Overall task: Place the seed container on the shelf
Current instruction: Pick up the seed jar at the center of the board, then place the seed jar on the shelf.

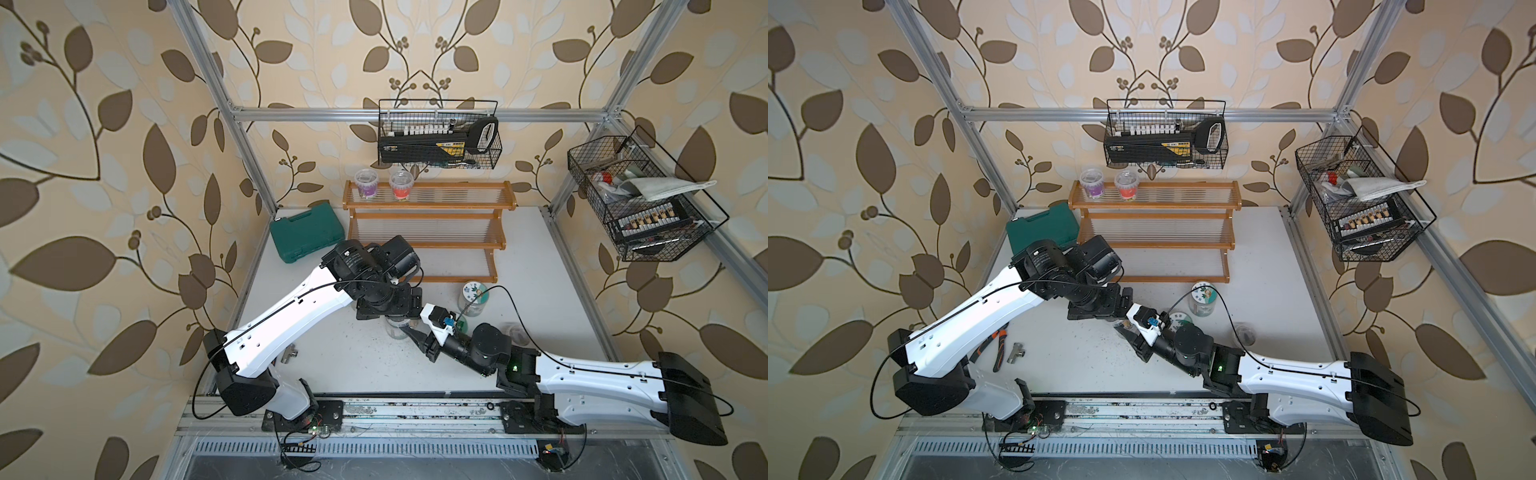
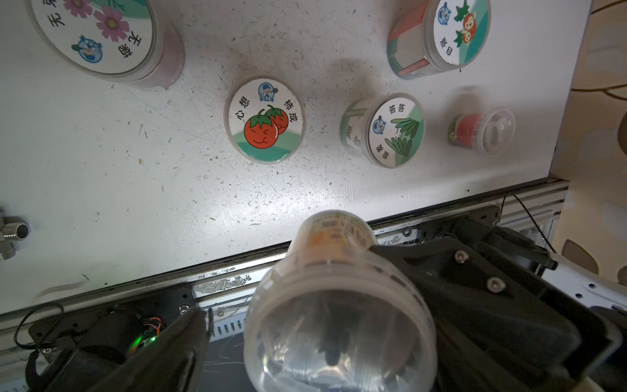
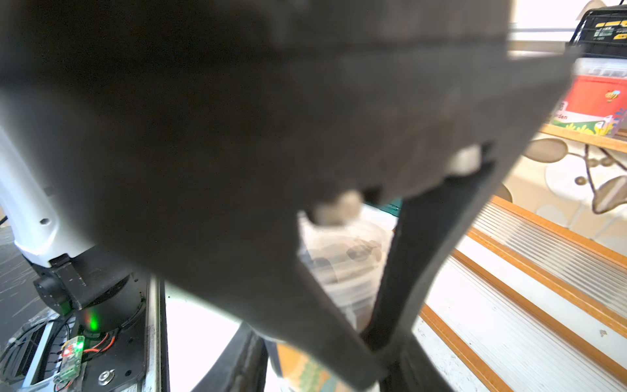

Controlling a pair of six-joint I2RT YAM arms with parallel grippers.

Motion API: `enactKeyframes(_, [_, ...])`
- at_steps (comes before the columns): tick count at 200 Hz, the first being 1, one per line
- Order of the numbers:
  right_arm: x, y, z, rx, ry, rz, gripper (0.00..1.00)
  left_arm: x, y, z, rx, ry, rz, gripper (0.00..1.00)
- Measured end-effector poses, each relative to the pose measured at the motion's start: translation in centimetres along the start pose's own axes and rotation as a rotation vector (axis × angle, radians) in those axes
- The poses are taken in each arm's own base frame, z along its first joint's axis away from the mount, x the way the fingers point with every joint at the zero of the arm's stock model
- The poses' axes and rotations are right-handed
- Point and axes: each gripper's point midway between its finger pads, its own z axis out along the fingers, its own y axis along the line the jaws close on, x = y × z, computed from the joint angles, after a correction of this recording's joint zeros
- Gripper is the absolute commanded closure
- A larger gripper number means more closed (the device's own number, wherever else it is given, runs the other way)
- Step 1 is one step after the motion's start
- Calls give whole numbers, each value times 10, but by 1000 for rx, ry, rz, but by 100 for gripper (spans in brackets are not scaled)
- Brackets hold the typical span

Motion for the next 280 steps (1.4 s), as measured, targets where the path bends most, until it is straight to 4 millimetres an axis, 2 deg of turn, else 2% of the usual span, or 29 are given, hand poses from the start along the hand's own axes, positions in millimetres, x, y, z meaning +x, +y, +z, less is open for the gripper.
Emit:
enactKeyframes(17, [3, 4, 0, -18, 9, -4, 55, -12, -2, -14, 43, -86, -7, 2])
enactKeyframes(37, [8, 5, -1, -27, 22, -7, 55, -25, 6, -40, 86, -204, -32, 2])
enactKeyframes(64, [11, 5, -2, -29, 27, -9, 55, -32, 29, -81, 135, -370, -80, 2])
enactKeyframes(88, [10, 4, -4, -27, 14, -2, 55, -28, 54, -100, 133, -473, -113, 2])
enactKeyframes(109, [4, -2, -4, -18, -9, 24, 56, -25, 70, -101, 112, -521, -131, 2])
enactKeyframes(130, [-5, -17, -3, 11, -45, 66, 56, -21, 84, -93, 75, -534, -141, 2])
enactKeyframes(180, [-32, -61, -3, 82, -146, 152, 55, -22, 90, -78, 27, -520, -144, 2])
enactKeyframes(203, [-54, -84, -3, 109, -202, 182, 55, -24, 92, -79, 21, -530, -150, 1])
enactKeyframes(246, [-110, -136, -7, 171, -336, 204, 54, -26, 94, -80, 14, -537, -157, 2])
enactKeyframes(280, [-130, -178, -3, 225, -374, 194, 54, -28, 97, -81, 3, -550, -164, 2])
